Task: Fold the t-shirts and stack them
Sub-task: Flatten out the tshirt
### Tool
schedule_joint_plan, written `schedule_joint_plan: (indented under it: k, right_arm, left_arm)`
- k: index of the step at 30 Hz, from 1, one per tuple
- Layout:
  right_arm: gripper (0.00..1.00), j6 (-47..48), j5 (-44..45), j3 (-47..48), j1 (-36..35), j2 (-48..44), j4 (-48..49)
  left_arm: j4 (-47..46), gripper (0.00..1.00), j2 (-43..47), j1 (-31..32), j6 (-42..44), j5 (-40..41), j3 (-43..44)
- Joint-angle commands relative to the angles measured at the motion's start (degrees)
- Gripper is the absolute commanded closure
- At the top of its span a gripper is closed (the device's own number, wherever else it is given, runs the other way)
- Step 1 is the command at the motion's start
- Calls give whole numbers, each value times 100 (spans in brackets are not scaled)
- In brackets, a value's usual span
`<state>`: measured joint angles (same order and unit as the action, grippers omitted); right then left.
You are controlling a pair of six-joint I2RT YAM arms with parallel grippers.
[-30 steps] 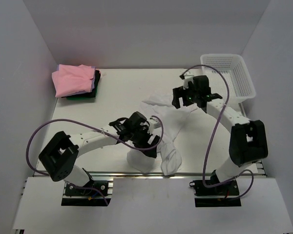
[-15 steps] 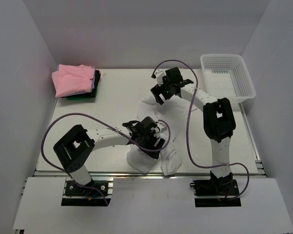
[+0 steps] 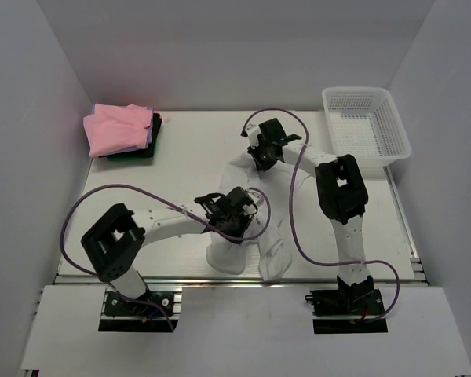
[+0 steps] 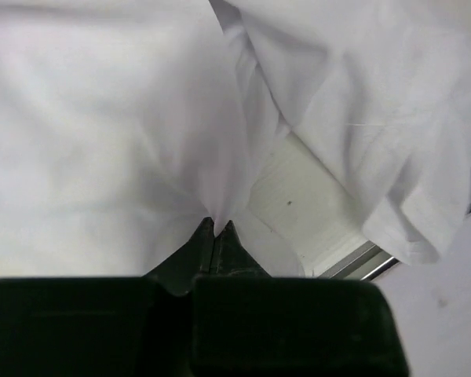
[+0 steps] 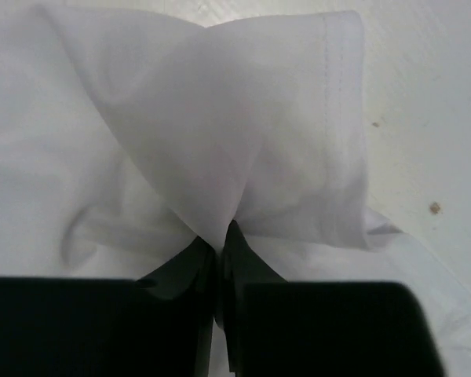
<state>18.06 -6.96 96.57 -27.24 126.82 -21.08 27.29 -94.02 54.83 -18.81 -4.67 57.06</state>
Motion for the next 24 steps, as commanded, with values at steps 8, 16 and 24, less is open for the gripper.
schedule_joint_plan:
  k: [8, 16, 24]
  right_arm:
    - [100, -1402, 1328, -1147, 96, -1511, 1685]
    - [100, -1736, 2040, -1861, 413, -3065, 1704]
    - [100, -1535, 2498, -2301, 729, -4780, 1572]
  left_arm:
    - [514, 100, 2413, -95, -1028, 3591, -46]
    - [961, 100, 2836, -385, -1178, 5842, 542]
    - [-352, 100, 3529, -499, 348, 7181, 965]
